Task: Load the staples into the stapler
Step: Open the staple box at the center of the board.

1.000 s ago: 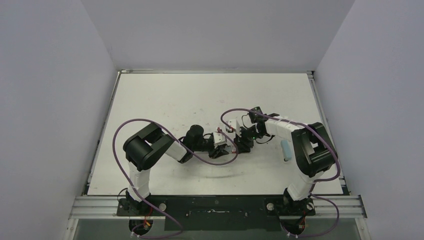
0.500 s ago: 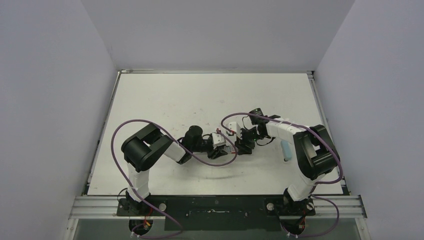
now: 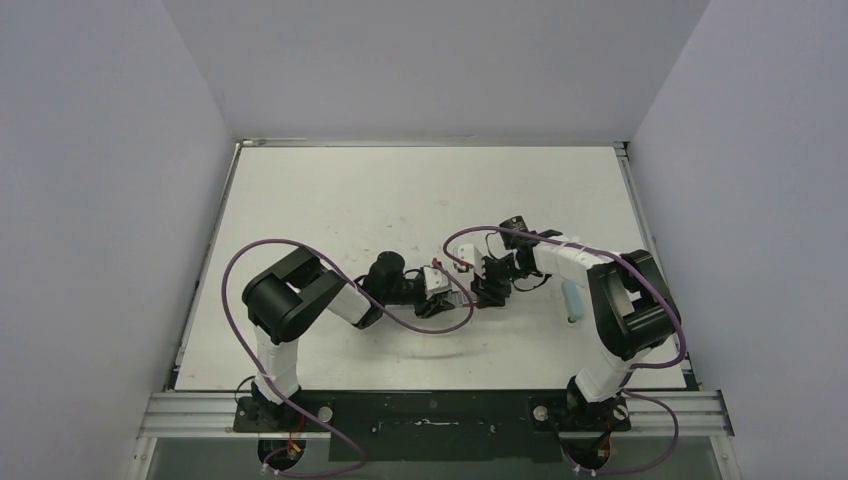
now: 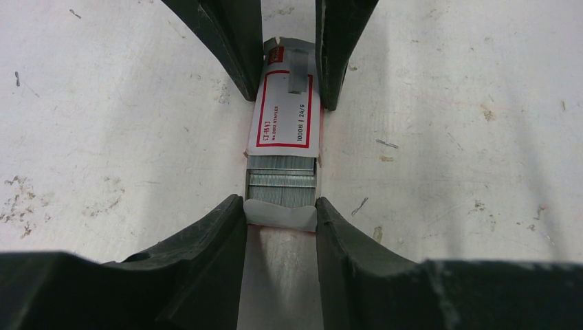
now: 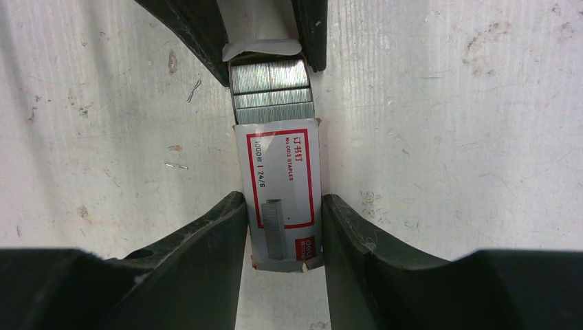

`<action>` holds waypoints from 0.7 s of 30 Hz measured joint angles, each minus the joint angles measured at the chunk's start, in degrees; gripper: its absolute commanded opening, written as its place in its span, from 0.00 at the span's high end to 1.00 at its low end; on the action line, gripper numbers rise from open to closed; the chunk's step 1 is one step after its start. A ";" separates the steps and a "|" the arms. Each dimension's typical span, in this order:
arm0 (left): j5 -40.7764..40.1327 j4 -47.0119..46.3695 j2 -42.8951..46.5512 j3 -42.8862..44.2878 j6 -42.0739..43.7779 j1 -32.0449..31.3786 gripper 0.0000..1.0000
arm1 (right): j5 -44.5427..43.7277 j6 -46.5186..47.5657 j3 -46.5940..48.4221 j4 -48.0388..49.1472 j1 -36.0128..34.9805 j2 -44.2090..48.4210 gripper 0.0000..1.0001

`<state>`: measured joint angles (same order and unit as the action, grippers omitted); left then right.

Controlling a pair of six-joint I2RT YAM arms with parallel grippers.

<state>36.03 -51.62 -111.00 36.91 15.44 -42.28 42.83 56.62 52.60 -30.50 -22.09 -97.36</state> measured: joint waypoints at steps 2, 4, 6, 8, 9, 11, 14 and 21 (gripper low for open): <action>0.02 -0.09 0.00 -0.02 0.24 0.00 1.00 | 0.02 0.15 0.00 0.00 0.04 0.00 0.68; 0.04 -0.09 0.00 -0.04 0.37 0.00 1.00 | 0.02 0.39 -0.02 -0.04 0.07 0.02 0.68; 0.13 -0.11 0.00 -0.07 0.66 0.00 1.00 | 0.00 0.83 -0.15 -0.15 0.33 0.13 0.68; 0.28 -0.33 0.02 -0.24 1.18 0.09 1.00 | -0.13 1.31 -0.26 -0.55 0.83 0.31 0.68; 0.37 -0.39 0.09 -0.33 1.42 0.15 1.00 | -0.28 1.51 -0.26 -0.83 1.16 0.37 0.68; 0.59 -0.31 0.20 -0.35 1.84 0.37 1.00 | -0.44 1.92 -0.26 -1.29 1.73 0.42 0.68; 0.81 -0.28 0.20 -0.37 2.25 0.48 1.00 | -0.70 2.58 -0.26 -1.60 1.90 0.50 0.64; 0.87 -0.24 0.22 -0.37 3.06 0.48 0.79 | -0.72 3.06 -0.24 -2.01 1.90 0.52 0.49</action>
<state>36.91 -51.86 -110.78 36.53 18.50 -41.80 42.11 59.68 52.36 -32.51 -20.18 -96.84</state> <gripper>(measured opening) 0.357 0.442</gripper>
